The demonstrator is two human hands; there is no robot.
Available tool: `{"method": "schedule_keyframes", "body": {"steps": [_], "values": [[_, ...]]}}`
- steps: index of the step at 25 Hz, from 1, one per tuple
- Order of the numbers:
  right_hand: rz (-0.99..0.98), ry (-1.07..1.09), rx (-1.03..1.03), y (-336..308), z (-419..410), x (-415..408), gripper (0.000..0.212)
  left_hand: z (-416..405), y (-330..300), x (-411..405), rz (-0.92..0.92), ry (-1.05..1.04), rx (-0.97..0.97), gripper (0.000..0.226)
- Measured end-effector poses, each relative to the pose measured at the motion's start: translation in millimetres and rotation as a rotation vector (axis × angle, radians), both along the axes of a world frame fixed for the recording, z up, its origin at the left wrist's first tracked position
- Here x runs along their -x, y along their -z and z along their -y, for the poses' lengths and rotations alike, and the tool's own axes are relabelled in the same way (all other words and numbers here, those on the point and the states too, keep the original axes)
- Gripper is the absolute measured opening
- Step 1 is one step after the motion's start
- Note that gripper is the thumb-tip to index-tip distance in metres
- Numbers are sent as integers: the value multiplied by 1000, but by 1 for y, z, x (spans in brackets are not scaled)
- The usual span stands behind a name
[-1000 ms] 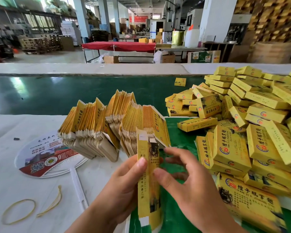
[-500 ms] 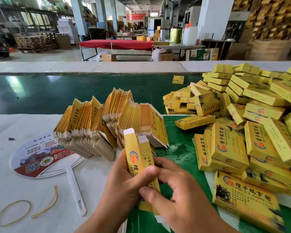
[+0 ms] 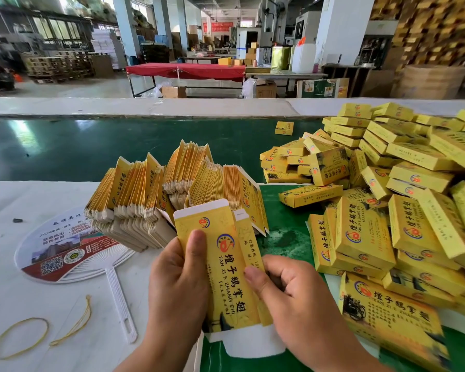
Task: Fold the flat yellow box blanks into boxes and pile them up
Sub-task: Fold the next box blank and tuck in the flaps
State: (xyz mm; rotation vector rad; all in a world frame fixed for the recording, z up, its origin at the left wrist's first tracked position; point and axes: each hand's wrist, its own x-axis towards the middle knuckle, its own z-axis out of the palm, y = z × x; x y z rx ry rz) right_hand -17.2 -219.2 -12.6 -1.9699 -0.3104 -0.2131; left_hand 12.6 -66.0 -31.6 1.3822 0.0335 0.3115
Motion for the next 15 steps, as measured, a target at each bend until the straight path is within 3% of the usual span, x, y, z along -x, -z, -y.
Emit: {"method": "schedule_keyframes", "body": {"steps": [6,12,15], "values": [[51,45,39,2,-7,0,58,6,4,1,-24,19,-51,44],[73,45,-112,4,-5,-4,49,8,4,1,-31,87,5,40],[189,89,-57,6,0,-7,45,10,4,4,-2,105,-173,41]]}}
